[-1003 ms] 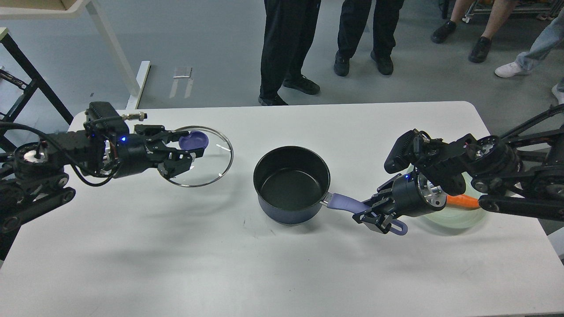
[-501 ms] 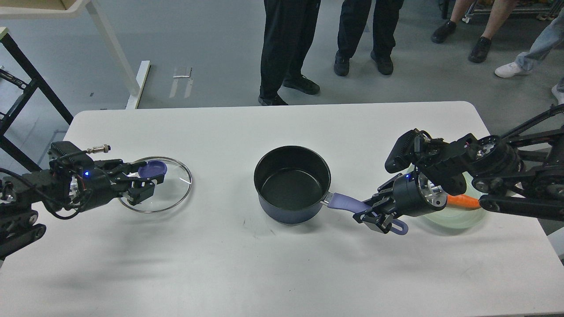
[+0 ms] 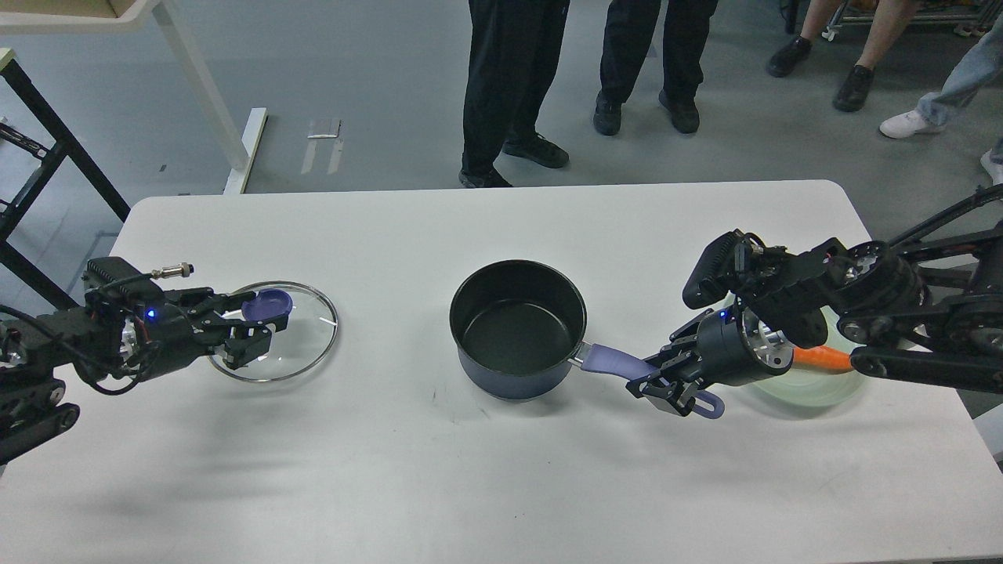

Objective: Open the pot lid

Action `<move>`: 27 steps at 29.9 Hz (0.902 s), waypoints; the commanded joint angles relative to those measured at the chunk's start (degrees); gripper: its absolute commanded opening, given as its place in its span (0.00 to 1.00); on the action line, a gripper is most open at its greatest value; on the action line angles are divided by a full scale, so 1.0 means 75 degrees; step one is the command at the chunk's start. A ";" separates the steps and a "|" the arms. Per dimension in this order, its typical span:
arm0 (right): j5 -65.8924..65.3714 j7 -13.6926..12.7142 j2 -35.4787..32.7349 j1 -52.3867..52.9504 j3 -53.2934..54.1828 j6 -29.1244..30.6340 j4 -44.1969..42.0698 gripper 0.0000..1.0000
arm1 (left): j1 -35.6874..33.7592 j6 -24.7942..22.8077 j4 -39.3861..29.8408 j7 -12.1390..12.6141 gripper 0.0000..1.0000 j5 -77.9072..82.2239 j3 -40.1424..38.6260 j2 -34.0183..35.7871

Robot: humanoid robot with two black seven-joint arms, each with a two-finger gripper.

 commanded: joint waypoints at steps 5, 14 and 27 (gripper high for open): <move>0.0012 -0.0003 0.0000 0.0000 0.0000 0.0000 0.0000 0.33 | -0.0003 -0.0003 -0.0001 0.0001 0.70 0.0009 -0.0006 0.0001; 0.0024 0.0020 -0.0011 0.0011 0.0035 -0.0082 0.0000 0.74 | -0.0108 -0.0003 -0.0001 0.0001 0.90 -0.0562 -0.0146 0.0025; 0.1242 0.0102 -0.0807 0.0176 0.1322 -0.0282 -0.0327 0.98 | -0.0987 -0.0120 -0.0012 0.0001 0.99 -0.6702 -0.0193 0.0013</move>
